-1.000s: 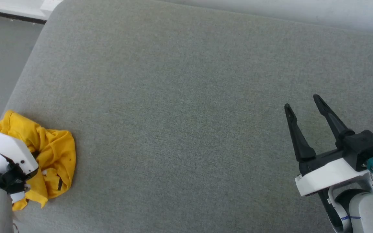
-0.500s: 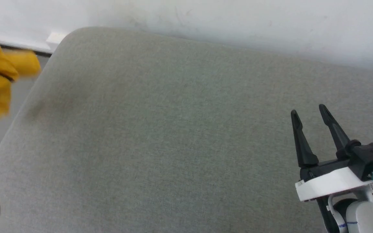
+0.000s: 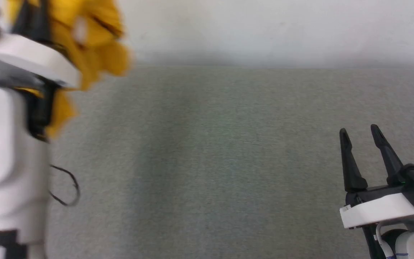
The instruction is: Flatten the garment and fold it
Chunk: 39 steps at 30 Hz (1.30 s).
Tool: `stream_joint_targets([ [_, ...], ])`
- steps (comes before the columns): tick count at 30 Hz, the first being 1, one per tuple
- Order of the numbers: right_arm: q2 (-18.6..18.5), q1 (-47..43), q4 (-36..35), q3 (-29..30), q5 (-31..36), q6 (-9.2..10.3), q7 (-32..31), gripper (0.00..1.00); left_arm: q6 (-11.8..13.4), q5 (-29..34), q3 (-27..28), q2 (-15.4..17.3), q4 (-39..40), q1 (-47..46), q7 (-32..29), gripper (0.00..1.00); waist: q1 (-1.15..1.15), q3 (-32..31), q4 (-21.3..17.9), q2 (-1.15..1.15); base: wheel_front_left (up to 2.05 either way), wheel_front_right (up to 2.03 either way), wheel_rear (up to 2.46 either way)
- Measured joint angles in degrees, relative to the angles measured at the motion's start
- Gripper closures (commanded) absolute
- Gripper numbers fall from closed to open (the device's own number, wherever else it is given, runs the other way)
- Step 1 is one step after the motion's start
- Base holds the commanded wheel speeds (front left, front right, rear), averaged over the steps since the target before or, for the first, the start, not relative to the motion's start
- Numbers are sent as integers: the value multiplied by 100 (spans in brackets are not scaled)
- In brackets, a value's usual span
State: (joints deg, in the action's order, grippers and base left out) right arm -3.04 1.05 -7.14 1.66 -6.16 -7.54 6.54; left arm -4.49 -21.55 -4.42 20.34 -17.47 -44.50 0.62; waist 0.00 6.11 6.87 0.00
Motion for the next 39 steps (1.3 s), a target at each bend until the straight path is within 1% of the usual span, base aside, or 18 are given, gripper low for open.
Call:
stream_joint_targets([
  [5, 1, -18, -25, 45, -67, 0, 2, 0, 24, -19, -743, -730, 886, 848, -324, 100, 0, 5, -465, 0, 0, 0, 0],
  [7, 0, -20, -25, 43, -103, 0, 4, 0, 57, -13, -1034, -975, 1043, 1244, -392, 100, 0, 22, -639, 0, 0, 0, 0],
  [10, 1, -21, -23, 15, -147, 0, 8, 0, 109, -89, -1310, -1266, 1026, 1942, -406, 100, 0, 62, -878, 0, 0, 0, 0],
  [13, 0, -24, -14, 19, -164, 0, 33, 0, 152, -203, -1558, -1428, 702, 2628, -353, 100, 0, 119, -1076, 0, 0, 0, 0],
  [16, 1, -53, -3, 25, -174, 0, 64, 0, 322, 22, -1850, -1450, 276, 3159, -261, 100, 0, 197, -1197, 0, 0, 0, 0],
  [18, 1, -73, 27, 43, -174, 0, 73, 0, 405, 182, -1992, -1454, 66, 3359, -131, 100, 1, 254, -1218, 0, 0, 0, 0],
  [20, 1, -87, 49, 48, -171, 0, 73, 0, 404, 186, -2091, -1488, -49, 3435, -15, 100, 1, 268, -1192, 0, 0, 0, 0],
  [21, 2, -94, 53, 46, -169, 0, 71, 0, 404, 191, -2115, -1504, -66, 3449, 85, 82, 0, 267, -1170, 0, 0, 0, 0],
  [22, 1, -110, 54, 49, -162, 0, 71, 0, 404, 175, -2113, -1529, -62, 3459, 210, 51, 1, 260, -1144, 0, 0, 0, 0],
  [23, 1, -126, 57, 53, -151, 0, 70, 0, 404, 175, -2117, -1541, -42, 3459, 370, 0, 1, 249, -1114, 0, 0, 0, 0],
  [27, 3, -144, 55, 15, -115, 0, 54, 0, 442, 137, -2043, -1603, 230, 3457, 1021, 0, 0, 137, -967, 0, 0, 0, 0],
  [29, 2, -166, 48, 13, -94, 0, 46, 0, 464, 129, -1963, -1625, 426, 3459, 1210, 0, 0, 73, -893, 0, 0, 0, 0],
  [34, 2, -249, 36, -16, -93, 0, 2, 0, 595, 121, -1571, -1608, 917, 3482, 1371, 0, 0, -71, -757, 0, 0, 0, 0],
  [39, 2, -303, 8, -29, -93, 0, -31, 0, 791, 48, -776, -1526, 1573, 3745, 1411, 0, 0, -185, -713, 0, 0, 0, 0],
])
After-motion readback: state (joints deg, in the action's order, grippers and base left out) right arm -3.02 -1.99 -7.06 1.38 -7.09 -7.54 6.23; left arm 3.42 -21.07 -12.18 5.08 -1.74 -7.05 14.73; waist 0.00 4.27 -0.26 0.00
